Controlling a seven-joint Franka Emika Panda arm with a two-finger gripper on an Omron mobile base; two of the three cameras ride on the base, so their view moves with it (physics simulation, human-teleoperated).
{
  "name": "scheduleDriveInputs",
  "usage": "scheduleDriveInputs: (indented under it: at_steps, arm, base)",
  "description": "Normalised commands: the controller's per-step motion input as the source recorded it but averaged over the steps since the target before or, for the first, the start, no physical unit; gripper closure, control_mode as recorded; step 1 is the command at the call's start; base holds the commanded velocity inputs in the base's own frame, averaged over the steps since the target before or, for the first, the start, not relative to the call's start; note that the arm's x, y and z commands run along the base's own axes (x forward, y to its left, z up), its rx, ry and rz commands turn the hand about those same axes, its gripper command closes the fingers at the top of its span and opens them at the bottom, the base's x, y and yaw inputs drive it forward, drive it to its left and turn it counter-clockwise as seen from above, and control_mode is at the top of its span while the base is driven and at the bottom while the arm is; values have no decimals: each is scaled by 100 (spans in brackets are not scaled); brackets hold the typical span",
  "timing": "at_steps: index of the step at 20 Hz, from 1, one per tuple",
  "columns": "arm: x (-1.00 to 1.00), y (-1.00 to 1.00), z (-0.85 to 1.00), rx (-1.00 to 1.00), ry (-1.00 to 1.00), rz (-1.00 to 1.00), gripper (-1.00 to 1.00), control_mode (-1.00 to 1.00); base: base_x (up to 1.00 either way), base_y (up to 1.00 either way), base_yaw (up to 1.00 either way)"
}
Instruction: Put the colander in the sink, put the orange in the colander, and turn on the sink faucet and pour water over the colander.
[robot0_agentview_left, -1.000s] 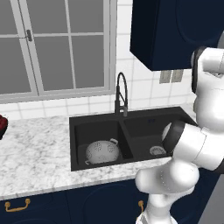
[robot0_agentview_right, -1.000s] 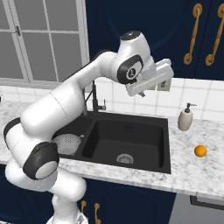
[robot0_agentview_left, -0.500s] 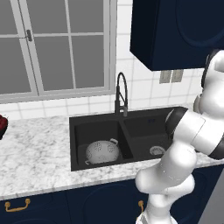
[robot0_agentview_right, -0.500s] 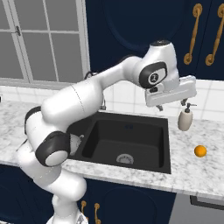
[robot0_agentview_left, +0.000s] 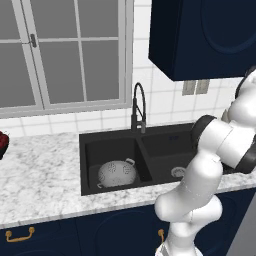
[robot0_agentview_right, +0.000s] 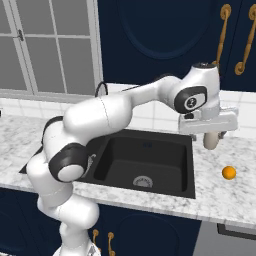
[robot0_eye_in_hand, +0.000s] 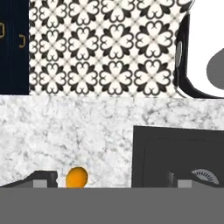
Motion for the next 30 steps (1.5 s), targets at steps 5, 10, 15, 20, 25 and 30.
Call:
scheduleDriveInputs:
  at_steps: [5,10,15,20,25,30]
  arm:
    - [9,-14,-59,5,0,-19,-100,-100]
    - [24,-9,-58,5,0,-19,-100,-100]
    - [54,-13,-46,2,0,-9,-100,-100]
    - [48,-43,-41,2,1,-7,-100,-100]
    - [28,-33,-32,2,2,-5,-100,-100]
    - [13,-21,-27,3,0,-4,-100,-100]
  base:
    - [0,0,0]
    - [0,0,0]
    - [0,0,0]
    - [0,0,0]
    - [0,0,0]
    - [0,0,0]
